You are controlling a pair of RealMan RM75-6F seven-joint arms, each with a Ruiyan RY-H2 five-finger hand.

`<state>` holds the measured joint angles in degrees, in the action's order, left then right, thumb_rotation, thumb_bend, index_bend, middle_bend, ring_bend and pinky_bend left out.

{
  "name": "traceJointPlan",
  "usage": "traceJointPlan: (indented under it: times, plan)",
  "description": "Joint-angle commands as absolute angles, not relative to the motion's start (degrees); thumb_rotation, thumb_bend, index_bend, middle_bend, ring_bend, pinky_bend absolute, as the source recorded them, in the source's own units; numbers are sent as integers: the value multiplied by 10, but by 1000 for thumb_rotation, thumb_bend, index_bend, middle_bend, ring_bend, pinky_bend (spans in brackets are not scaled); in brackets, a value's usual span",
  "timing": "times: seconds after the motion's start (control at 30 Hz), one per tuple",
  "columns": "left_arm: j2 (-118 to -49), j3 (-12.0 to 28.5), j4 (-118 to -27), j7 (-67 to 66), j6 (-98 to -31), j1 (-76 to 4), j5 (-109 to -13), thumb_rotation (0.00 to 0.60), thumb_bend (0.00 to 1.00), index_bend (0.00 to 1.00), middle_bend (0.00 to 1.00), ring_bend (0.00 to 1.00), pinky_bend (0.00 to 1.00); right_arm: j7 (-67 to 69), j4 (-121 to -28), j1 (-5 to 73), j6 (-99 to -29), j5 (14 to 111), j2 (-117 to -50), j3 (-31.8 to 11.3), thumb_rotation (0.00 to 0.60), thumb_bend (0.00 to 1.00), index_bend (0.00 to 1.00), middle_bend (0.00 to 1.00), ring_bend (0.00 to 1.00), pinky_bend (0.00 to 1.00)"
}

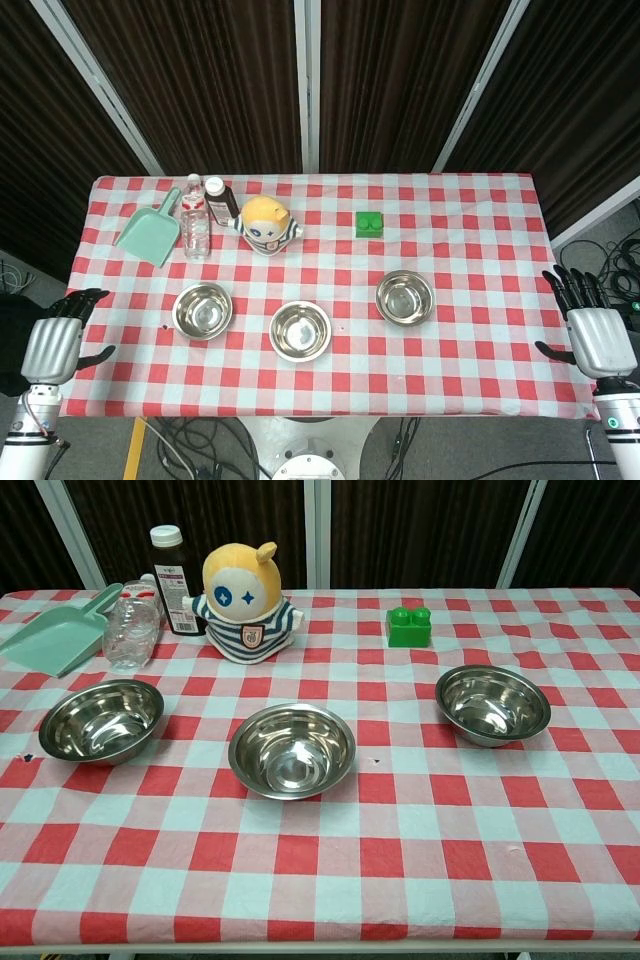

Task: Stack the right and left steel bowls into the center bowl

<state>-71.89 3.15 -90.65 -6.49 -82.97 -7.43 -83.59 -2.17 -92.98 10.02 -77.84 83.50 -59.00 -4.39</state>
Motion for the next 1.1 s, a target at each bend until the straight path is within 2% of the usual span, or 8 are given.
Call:
traceJointPlan:
  times: [0.03,0.4,0.5,0.57,0.63,0.77,0.9,1.1]
  plan:
    - [-719,31,-907,-65,-830,-74,-837,600,91,248,290,203,265,-22,-930,100,-779,836,-590,-43,600,0,16,33,0,0]
    - [-716,35,-908,-63,-830,-78,-836,600,91,248,290,203,266,-33,-932,106,-767,844,-593,-38,600,0,15,61,7,9]
    - [-715,36,-908,-62,-830,-79,-838,600,91,248,290,203,265,-50,-933,114,-765,857,-600,-37,600,11,64,151,138,166]
    - [-716,35,-907,-60,-832,-78,-840,600,90,248,290,203,265,-69,-936,125,-754,868,-603,-35,600,35,156,227,325,360]
    - [-717,35,-905,-58,-834,-78,-842,600,91,247,290,203,265,-95,-939,142,-733,878,-607,-33,600,52,212,264,461,475]
    - [-715,34,-906,-51,-839,-77,-847,600,91,247,290,203,265,-160,-942,177,-672,888,-621,-25,600,83,248,288,558,565]
    - [-712,35,-903,-46,-844,-74,-846,600,92,248,290,203,265,-221,-941,212,-612,876,-647,-22,600,104,248,291,584,594]
    - [-704,36,-901,-38,-850,-69,-843,600,92,247,290,203,265,-256,-930,246,-563,860,-680,-24,600,183,251,303,631,629]
